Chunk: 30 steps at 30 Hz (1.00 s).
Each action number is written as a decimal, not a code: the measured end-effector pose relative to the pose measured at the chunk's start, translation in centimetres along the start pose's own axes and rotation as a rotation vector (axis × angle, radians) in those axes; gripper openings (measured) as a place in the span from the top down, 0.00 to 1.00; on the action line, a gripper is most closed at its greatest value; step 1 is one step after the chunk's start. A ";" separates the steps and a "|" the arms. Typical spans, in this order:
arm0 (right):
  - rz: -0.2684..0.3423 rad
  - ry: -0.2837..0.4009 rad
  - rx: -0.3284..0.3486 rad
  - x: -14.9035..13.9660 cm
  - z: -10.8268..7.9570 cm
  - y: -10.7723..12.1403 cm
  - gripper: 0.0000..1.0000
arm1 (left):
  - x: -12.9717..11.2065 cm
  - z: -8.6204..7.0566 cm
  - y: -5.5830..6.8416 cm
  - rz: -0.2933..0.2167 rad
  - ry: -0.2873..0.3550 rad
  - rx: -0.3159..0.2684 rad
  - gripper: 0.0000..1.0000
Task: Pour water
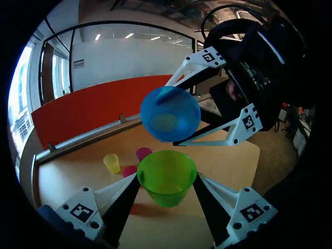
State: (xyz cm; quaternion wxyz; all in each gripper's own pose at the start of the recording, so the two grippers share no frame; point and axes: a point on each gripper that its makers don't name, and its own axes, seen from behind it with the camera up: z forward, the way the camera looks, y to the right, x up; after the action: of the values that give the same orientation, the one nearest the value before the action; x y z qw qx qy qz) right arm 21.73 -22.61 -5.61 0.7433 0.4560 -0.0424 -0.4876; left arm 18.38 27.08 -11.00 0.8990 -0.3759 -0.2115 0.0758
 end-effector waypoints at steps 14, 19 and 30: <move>-0.092 -0.009 0.007 0.2 0.2 -0.1 0.15 | 0.0 0.1 -0.1 -0.002 0.002 -0.004 0.13; -0.113 -0.010 0.006 0.3 0.4 -0.1 0.15 | -0.1 0.1 -0.2 -0.004 0.002 -0.005 0.13; -0.156 -0.007 0.003 0.8 0.4 0.0 0.15 | 0.2 0.1 -0.1 -0.004 0.009 -0.008 0.13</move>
State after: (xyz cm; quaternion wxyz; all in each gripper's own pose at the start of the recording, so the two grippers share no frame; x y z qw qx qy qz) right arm 21.96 -23.50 -5.70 0.7023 0.4573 -0.0103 -0.5455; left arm 18.53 27.13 -10.76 0.8987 -0.3792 -0.2085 0.0714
